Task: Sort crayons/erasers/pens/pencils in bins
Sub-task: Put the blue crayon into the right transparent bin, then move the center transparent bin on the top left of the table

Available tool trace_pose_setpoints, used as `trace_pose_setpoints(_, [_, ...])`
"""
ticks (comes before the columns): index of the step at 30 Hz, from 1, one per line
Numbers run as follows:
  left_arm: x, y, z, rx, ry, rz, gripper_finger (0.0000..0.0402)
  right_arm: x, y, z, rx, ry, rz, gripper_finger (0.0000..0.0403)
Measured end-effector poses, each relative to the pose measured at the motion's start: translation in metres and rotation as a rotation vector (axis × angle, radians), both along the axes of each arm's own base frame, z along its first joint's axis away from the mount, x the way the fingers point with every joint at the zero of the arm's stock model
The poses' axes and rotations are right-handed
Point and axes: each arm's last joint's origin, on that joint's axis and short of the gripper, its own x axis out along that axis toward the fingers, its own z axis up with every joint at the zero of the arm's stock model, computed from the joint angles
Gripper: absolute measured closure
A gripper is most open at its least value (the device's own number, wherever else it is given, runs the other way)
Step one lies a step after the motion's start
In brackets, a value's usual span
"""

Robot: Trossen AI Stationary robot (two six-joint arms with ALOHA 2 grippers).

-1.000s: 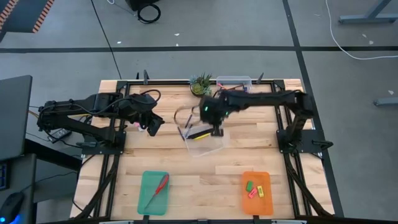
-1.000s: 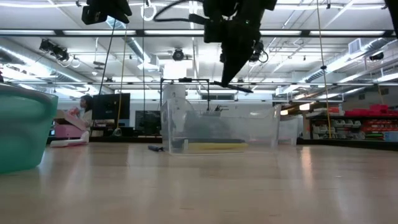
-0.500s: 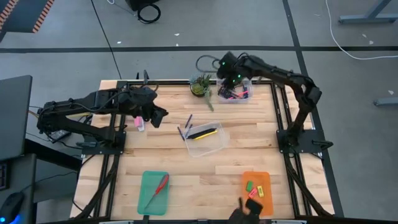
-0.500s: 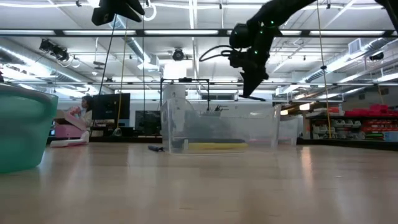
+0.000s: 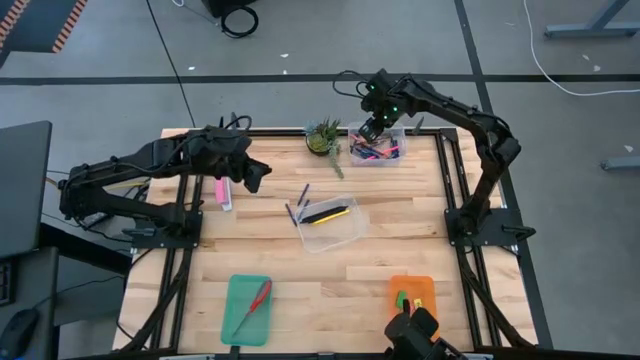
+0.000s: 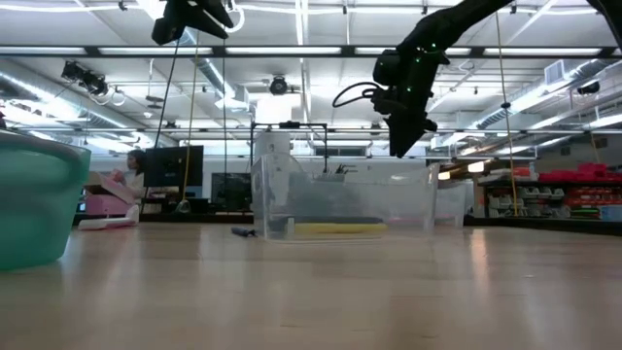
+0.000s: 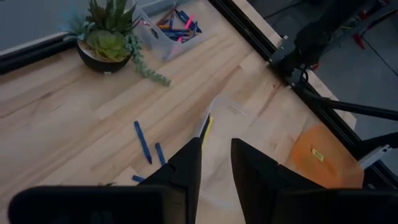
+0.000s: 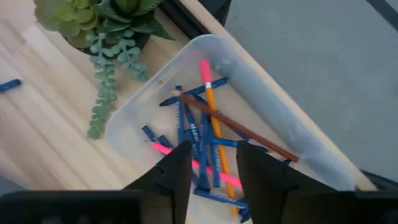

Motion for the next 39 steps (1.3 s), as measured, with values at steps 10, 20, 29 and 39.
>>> trace_pose_setpoints(10, [0.002, -0.002, -0.001, 0.042, 0.019, -0.085, 0.0303, 0.044, 0.081, -0.004, 0.109, 0.067, 0.457, 0.026])
trace_pose_setpoints(20, [0.06, 0.007, -0.042, 0.089, 0.182, -0.197, 0.0266, 0.013, 0.154, 0.067, 0.032, -0.063, 0.345, 0.0276])
trace_pose_setpoints(29, [0.114, 0.011, -0.109, 0.048, 0.356, -0.409, 0.0218, -0.044, 0.193, 0.123, -0.084, -0.277, 0.136, 0.0276])
trace_pose_setpoints(39, [0.146, 0.011, -0.16, 0.142, 0.458, -0.501, 0.0189, -0.057, 0.216, 0.133, -0.121, -0.323, 0.101, 0.0277])
